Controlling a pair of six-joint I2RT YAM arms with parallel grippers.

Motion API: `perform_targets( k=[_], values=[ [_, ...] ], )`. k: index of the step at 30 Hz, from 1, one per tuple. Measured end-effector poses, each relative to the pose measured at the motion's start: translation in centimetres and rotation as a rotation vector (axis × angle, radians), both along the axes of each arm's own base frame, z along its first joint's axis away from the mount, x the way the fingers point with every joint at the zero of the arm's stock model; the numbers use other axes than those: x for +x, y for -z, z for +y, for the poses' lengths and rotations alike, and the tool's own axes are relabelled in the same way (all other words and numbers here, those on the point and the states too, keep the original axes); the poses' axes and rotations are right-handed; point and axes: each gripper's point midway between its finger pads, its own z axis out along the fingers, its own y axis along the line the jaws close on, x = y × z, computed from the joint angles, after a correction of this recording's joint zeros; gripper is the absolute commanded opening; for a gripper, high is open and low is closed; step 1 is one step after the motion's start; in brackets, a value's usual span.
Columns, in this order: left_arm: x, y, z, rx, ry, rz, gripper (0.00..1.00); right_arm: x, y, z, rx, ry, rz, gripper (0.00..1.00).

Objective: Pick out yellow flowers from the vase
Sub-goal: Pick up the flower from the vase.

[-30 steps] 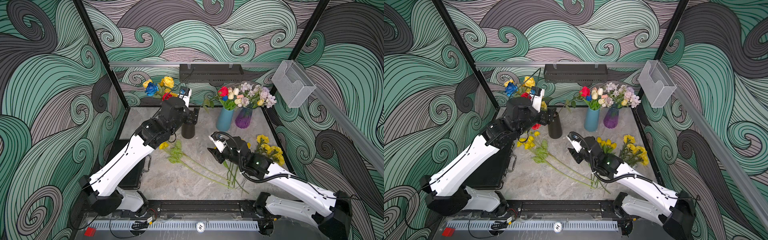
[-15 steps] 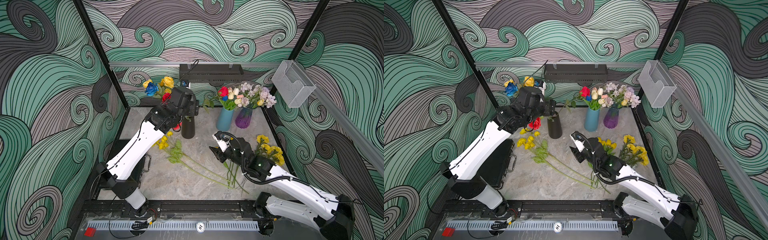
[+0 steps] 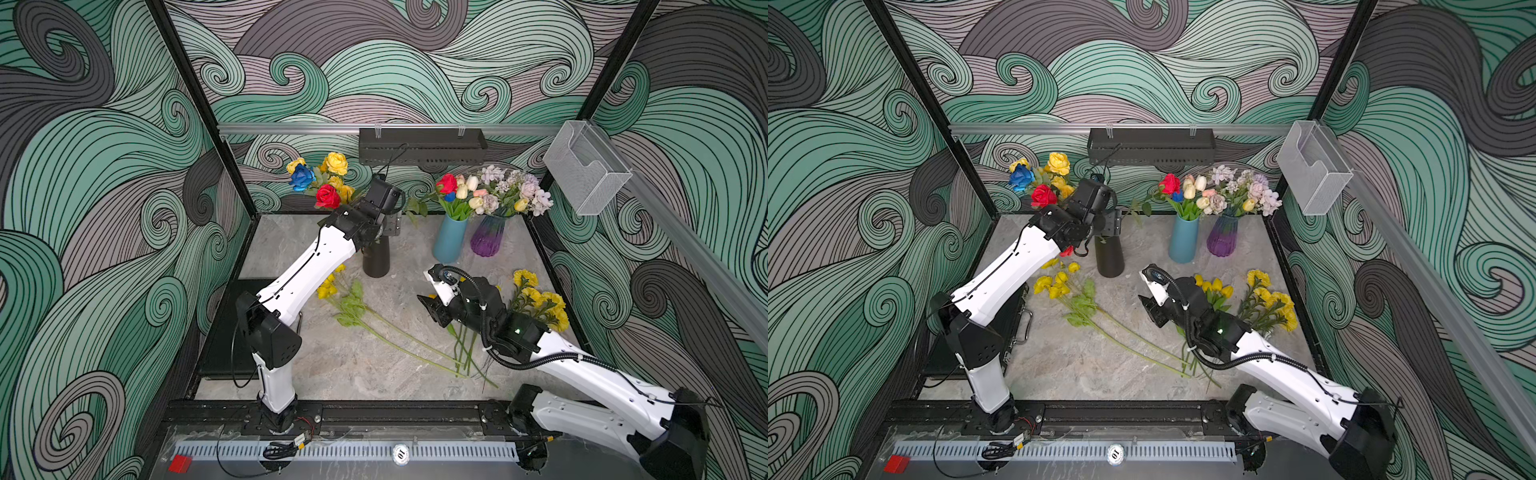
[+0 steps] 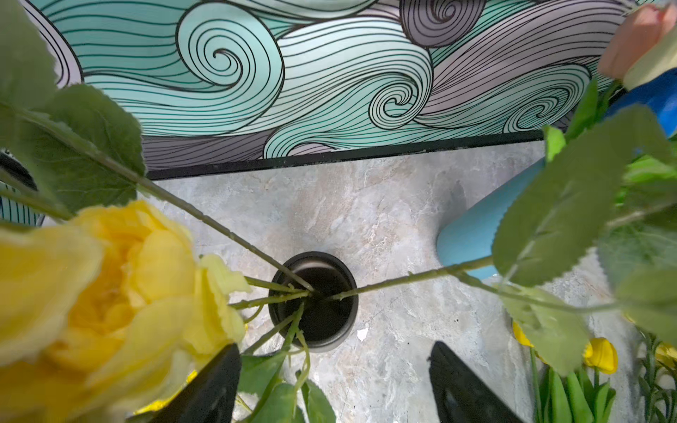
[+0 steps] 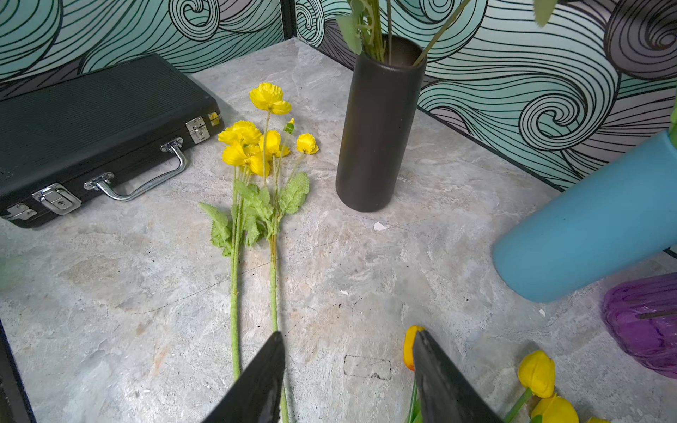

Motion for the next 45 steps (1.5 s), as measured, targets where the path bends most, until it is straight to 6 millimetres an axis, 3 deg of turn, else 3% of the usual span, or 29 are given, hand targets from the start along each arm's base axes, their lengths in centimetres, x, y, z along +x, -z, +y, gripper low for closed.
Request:
perform_targets(
  k=[12,20,30,39,45],
  values=[
    [1.0,2.2,0.4,0.020,-0.058,0.033,0.80,0.0,0.1,0.4,0.022,-0.014,-0.003,0.58],
    [3.0,3.6,0.0,0.056,-0.102,0.021,0.81,-0.2,0.8,0.4,0.022,-0.022,0.008,0.59],
    [4.9,3.0,-0.5,0.106,-0.109,-0.020,0.81,-0.2,0.8,0.6,0.031,-0.027,0.004,0.60],
    [3.7,2.6,-1.7,0.137,-0.047,-0.013,0.81,0.0,0.6,0.6,0.038,-0.032,0.009,0.59],
    [0.9,-0.4,-2.1,0.076,0.034,-0.029,0.81,1.2,-0.5,1.3,0.061,-0.044,0.018,0.56]
  ],
)
